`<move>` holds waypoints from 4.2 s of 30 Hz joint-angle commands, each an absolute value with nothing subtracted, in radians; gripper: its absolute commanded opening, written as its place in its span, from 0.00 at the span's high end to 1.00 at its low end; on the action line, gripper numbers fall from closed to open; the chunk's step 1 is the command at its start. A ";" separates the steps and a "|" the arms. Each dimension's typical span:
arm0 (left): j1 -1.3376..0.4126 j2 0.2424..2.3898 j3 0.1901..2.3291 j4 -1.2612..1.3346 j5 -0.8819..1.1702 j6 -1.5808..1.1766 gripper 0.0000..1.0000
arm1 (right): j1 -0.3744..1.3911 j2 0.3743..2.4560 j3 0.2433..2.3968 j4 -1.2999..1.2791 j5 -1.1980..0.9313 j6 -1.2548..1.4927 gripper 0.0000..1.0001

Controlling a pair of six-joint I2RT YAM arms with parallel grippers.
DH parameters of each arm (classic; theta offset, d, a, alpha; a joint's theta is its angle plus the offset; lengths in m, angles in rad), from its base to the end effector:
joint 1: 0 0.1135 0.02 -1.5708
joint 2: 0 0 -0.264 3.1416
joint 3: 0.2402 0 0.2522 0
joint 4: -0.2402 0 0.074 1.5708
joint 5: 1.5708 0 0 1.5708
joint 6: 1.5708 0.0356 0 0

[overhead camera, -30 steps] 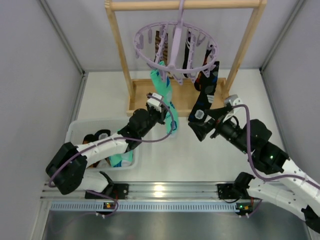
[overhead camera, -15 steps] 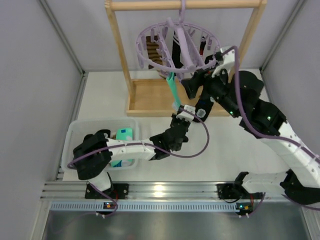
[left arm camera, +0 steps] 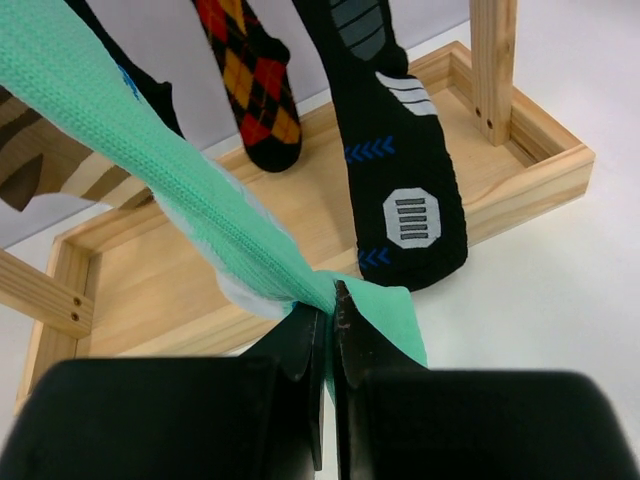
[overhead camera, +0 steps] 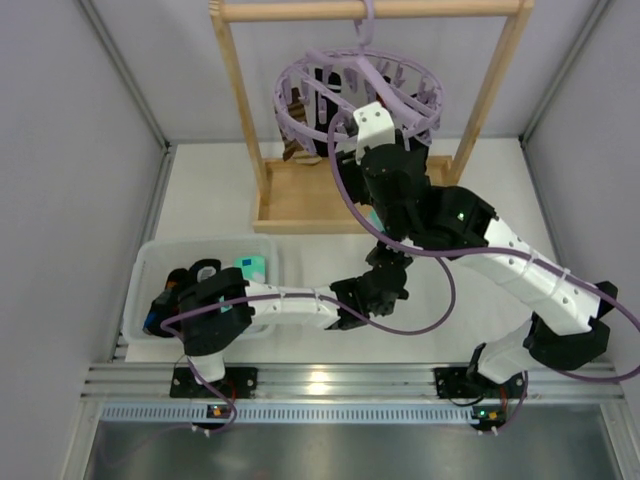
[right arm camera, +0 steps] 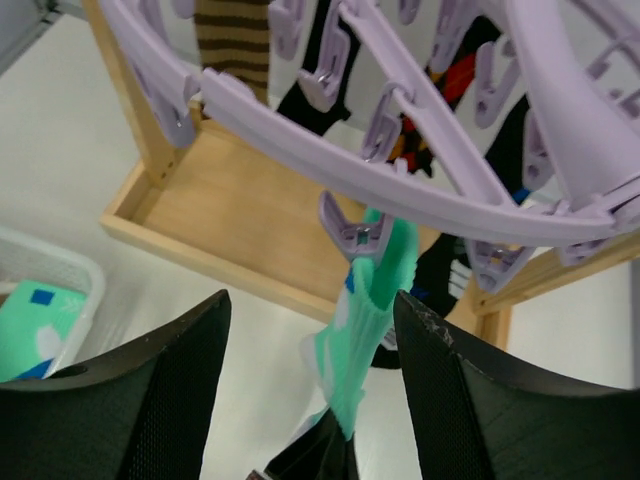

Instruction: Remove the socks clipped to the hanger

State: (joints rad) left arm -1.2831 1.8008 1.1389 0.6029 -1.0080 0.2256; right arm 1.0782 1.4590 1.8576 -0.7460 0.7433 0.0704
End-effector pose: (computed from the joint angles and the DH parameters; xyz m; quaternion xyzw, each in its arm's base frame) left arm 0.1433 -0.3780 0.2618 0.1950 0.6912 0.0004 0.6959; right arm 0.1571 0.2417 0.4921 -0.1857 0.7687 0.0411 0.6107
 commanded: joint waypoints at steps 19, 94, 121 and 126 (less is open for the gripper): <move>-1.325 1.790 1.198 0.664 -1.012 0.249 1.00 | 1.065 1.525 1.885 -0.597 0.940 -0.097 0.44; -0.727 0.790 1.111 -0.785 -1.094 -0.584 1.00 | 0.971 1.117 1.417 -0.411 0.675 0.055 0.27; -0.512 0.858 0.669 -0.795 -0.864 -1.058 0.62 | 0.869 0.967 1.208 -0.360 0.528 0.147 0.24; -0.511 0.763 0.670 -0.796 -0.853 -1.025 0.19 | 0.726 0.950 1.143 -0.371 0.414 0.195 0.24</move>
State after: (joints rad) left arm -0.5167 0.8127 0.6640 -0.8017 -0.8532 -1.0252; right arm 0.7883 0.9520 1.1690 -0.3985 0.5072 0.1421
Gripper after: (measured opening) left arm 0.778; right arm 0.755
